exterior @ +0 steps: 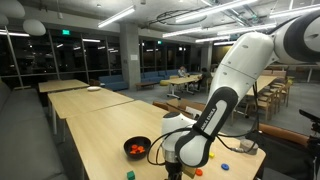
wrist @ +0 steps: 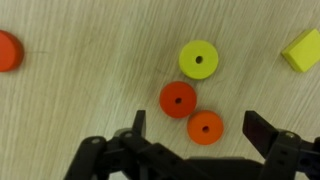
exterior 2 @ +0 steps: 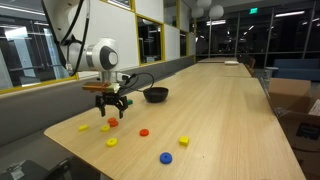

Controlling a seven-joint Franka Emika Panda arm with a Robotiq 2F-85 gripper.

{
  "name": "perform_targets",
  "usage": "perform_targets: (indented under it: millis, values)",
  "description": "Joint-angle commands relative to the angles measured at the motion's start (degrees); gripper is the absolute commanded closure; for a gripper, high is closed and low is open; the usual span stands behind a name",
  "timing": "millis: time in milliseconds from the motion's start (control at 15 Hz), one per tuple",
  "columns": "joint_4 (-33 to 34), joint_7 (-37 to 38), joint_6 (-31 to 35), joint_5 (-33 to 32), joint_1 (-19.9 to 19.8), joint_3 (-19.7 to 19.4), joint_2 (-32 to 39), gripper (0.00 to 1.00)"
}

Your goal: Pick up the orange objects from the table and put them in the bowl

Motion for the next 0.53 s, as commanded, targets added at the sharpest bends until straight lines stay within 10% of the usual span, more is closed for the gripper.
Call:
perform_targets:
  millis: [0, 467]
  values:
    - [-2.84, 0.25, 5.06, 0.41, -1.08, 0.24, -1.36, 0.0]
    - [-5.27, -0.23, 8.47, 0.72, -2.5, 0.11, -0.92, 0.0]
